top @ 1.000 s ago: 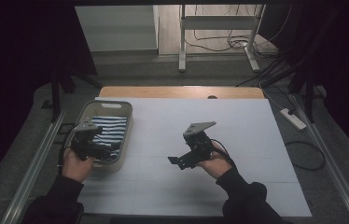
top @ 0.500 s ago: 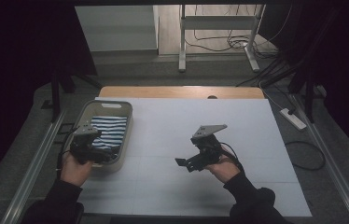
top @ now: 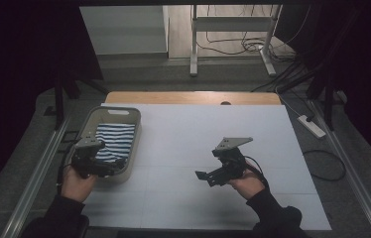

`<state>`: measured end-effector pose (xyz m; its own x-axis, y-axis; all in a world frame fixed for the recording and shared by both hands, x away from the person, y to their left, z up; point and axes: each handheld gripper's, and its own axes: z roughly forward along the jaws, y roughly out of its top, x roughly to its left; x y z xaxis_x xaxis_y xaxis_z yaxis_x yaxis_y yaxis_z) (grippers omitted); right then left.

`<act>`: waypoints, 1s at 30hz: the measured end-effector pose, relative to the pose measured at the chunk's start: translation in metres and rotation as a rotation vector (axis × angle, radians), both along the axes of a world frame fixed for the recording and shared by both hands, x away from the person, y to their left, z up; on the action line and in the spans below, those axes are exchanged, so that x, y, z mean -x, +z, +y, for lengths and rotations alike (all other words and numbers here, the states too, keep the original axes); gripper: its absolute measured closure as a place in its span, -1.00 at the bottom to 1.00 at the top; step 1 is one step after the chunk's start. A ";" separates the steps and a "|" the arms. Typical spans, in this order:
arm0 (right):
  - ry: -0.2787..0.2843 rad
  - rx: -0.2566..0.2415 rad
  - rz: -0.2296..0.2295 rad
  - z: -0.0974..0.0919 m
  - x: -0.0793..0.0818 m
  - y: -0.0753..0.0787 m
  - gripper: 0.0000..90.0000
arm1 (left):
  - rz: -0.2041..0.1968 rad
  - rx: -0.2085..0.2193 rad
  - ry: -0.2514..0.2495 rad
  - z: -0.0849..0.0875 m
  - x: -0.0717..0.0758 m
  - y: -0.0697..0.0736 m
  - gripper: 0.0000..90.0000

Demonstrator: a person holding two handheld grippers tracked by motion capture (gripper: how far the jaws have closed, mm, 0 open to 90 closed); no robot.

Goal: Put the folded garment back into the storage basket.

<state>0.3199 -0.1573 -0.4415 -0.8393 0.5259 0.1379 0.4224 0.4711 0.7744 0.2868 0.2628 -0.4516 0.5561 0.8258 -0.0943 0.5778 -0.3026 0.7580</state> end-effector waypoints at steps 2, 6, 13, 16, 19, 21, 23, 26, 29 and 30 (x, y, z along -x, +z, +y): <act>0.000 -0.003 0.008 -0.003 0.001 0.000 -0.99 | 0.001 0.000 0.003 0.000 0.001 0.000 -1.00; -0.008 -0.006 0.010 -0.010 0.003 -0.001 -0.99 | 0.001 -0.005 0.007 0.001 0.004 -0.001 -1.00; -0.036 -0.013 0.004 -0.021 0.008 -0.001 -1.00 | -0.005 0.002 0.008 0.002 0.009 -0.001 -1.00; -0.043 -0.015 -0.001 -0.025 0.010 -0.001 -1.00 | -0.006 0.002 0.009 0.003 0.011 -0.001 -1.00; -0.053 -0.017 -0.008 -0.028 0.012 0.000 -1.00 | -0.006 0.003 0.010 0.003 0.014 -0.001 -1.00; -0.057 -0.019 -0.014 -0.029 0.014 0.001 -1.00 | -0.004 0.003 0.009 0.004 0.015 -0.001 -1.00; -0.065 -0.016 -0.016 -0.032 0.016 0.001 -1.00 | -0.004 0.004 0.012 0.005 0.016 -0.001 -1.00; -0.069 -0.015 -0.017 -0.035 0.017 0.001 -1.00 | -0.005 0.004 0.013 0.005 0.019 -0.001 -1.00; -0.078 -0.010 -0.018 -0.039 0.019 0.001 -1.00 | -0.005 0.003 0.015 0.007 0.021 -0.001 -1.00; -0.078 -0.010 -0.018 -0.039 0.019 0.001 -1.00 | -0.006 0.005 0.017 0.007 0.022 -0.002 -1.00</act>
